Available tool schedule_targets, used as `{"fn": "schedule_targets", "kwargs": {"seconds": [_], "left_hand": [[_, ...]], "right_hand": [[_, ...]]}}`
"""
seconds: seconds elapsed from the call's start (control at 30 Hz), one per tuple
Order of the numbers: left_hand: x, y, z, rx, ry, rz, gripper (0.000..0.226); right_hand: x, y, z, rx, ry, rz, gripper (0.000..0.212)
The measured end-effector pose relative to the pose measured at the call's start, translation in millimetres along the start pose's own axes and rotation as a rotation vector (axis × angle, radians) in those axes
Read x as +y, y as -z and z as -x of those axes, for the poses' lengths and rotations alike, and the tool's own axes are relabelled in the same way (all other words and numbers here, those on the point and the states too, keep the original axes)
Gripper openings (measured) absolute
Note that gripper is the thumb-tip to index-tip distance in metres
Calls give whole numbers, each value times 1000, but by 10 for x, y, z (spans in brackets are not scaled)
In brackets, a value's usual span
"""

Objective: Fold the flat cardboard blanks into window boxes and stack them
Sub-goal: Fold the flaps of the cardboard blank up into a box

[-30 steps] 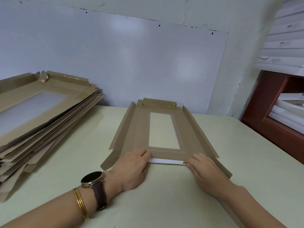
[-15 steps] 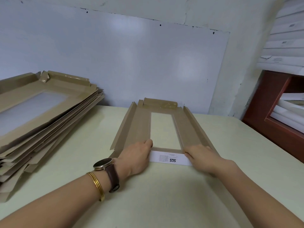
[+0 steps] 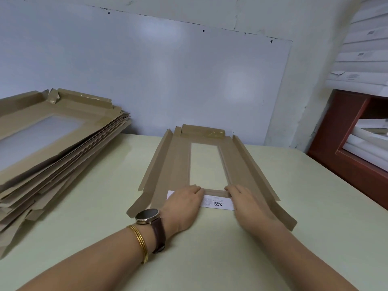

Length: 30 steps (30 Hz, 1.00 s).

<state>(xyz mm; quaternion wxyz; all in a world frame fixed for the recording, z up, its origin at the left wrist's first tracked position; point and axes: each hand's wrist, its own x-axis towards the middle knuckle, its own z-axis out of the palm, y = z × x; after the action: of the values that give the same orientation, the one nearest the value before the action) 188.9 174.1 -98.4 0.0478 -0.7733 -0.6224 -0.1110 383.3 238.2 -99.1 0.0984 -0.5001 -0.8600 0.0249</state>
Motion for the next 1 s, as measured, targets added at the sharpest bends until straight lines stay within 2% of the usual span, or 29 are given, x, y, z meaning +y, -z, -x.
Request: {"fn": "schedule_targets", "kwargs": {"seconds": [0.1, 0.2, 0.27, 0.3, 0.37, 0.43, 0.53, 0.63, 0.73, 1.0], "left_hand": [[69, -75, -11, -83, 35, 8, 57], [98, -119, -13, -138, 57, 31, 57], [90, -130, -18, -171, 51, 5, 58], [80, -131, -22, -184, 57, 2, 58], [72, -134, -37, -206, 72, 6, 58], [74, -132, -45, -236, 75, 4, 59], [64, -124, -61, -283, 77, 12, 60], [35, -119, -68, -316, 91, 33, 62], [23, -121, -68, -325, 136, 59, 65], [-94, -51, -4, -345, 262, 87, 74]], "right_hand": [[-215, -131, 30, -18, 48, -12, 48], [-421, -157, 86, -140, 97, -46, 71], [-471, -127, 86, -199, 130, 4, 97], [-476, -116, 76, -228, 124, 8, 98], [-487, -98, 44, -261, 86, -53, 76], [-486, -97, 39, -284, 83, -77, 69], [-439, -105, 39, -320, 114, -23, 78], [-381, -109, 34, -309, 95, -94, 71], [-317, -68, 44, -339, 84, -92, 74], [62, 71, 100, -386, -41, -73, 79]]}}
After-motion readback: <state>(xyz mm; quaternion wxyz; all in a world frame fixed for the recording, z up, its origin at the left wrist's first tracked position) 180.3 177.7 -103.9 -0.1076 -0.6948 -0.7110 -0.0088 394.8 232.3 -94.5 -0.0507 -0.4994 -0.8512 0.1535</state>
